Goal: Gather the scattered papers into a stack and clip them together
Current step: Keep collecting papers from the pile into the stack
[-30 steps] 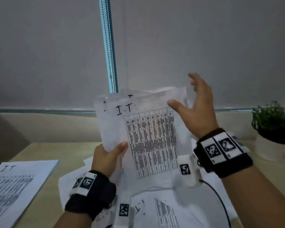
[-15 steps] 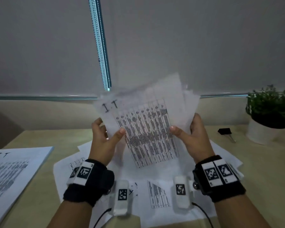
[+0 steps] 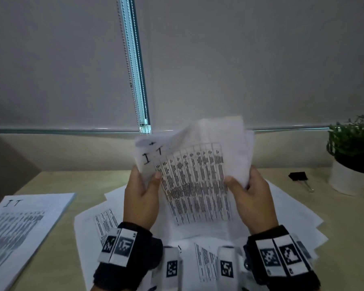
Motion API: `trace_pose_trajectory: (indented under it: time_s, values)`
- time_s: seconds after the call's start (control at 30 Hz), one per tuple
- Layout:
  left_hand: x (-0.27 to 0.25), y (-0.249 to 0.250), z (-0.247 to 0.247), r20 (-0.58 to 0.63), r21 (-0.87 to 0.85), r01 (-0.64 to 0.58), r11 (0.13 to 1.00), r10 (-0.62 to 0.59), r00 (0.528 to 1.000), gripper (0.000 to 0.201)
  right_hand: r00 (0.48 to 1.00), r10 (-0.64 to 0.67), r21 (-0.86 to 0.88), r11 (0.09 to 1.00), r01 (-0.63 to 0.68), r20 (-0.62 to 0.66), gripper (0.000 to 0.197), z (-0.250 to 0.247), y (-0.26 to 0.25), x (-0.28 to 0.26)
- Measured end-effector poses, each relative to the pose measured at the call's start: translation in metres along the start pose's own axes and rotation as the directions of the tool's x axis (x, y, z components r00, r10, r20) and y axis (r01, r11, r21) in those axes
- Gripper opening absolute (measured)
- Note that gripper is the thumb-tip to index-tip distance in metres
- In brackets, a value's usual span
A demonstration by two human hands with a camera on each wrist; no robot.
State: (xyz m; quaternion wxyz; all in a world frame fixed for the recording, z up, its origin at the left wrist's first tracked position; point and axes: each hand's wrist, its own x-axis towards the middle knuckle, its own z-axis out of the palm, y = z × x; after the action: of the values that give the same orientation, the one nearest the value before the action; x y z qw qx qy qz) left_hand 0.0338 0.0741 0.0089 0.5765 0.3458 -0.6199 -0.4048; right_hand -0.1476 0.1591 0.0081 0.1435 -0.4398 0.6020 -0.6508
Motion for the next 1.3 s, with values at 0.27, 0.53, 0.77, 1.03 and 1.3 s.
trace_pose_trajectory:
  time_s: [0.27, 0.53, 0.77, 1.03, 1.3]
  values:
    - [0.000, -0.005, -0.010, 0.062, -0.021, 0.028, 0.999, -0.027, 0.998, 0.027, 0.995, 0.096, 0.065, 0.993, -0.098, 0.025, 0.030, -0.002, 0.005, -0.018]
    - [0.001, 0.003, -0.019, 0.110, -0.114, -0.048, 0.992, 0.060, 0.992, 0.041, 0.995, 0.082, 0.197, 0.976, -0.090, 0.050, 0.048, -0.007, -0.005, -0.018]
    - [0.011, -0.002, -0.018, 0.066, -0.091, -0.035, 0.995, 0.041, 0.997, 0.030, 0.992, 0.072, 0.160, 0.983, -0.088, 0.104, 0.032, -0.003, -0.006, -0.010]
    - [0.000, -0.023, -0.021, 0.102, -0.109, 0.050, 0.993, -0.038, 0.994, 0.029, 0.918, 0.319, 0.083, 0.934, -0.346, 0.237, 0.043, -0.010, 0.029, -0.026]
    - [-0.012, -0.020, -0.008, -0.006, -0.559, 0.162, 0.813, -0.199, 0.980, 0.034, 0.851, 0.413, 0.584, 0.619, -0.524, 0.326, 0.066, -0.004, 0.035, -0.040]
